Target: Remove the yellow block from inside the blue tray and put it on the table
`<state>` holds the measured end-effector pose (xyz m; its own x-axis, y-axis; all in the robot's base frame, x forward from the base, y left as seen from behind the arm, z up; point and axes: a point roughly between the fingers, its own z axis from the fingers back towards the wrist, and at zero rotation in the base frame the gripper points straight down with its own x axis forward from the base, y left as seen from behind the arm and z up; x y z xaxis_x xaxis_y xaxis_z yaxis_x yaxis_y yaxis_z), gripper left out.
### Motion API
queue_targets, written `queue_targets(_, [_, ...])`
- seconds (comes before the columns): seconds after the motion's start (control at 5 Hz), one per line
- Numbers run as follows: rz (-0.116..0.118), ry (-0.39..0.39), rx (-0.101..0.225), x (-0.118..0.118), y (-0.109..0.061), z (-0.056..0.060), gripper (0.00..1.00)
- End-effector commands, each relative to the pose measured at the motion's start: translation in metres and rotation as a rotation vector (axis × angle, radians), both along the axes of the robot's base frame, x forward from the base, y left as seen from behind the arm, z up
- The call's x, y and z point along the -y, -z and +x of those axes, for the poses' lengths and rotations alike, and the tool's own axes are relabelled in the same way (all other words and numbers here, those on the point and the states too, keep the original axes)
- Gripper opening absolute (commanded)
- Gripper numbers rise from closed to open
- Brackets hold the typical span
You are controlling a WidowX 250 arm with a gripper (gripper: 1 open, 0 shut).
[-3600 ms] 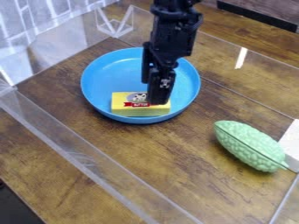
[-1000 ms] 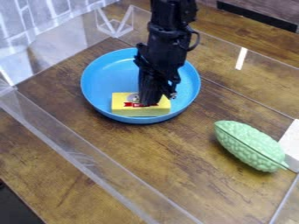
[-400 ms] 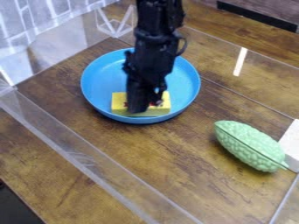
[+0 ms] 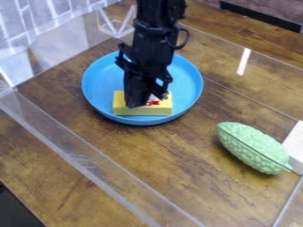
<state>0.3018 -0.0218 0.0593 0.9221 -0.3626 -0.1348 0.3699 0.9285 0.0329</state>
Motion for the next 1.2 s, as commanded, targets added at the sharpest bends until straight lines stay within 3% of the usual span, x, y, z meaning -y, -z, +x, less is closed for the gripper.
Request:
queue_targets(0.0, [-0.017,0.105,0.125,-0.009,-0.032,0.009,0.00])
queue_targets(0.2, [-0.027,0.204,0.133,-0.023,-0.027,0.008,0.00])
queue_targets(0.4, [-0.022,0.123,0.136,-0.016,-0.031,0.011,1.00])
queue_targets(0.8, [-0.020,0.154,0.135,-0.030,-0.048,0.011,1.00])
queue_targets(1.0, [-0.018,0.166,0.134,-0.028,-0.032,0.008,1.00])
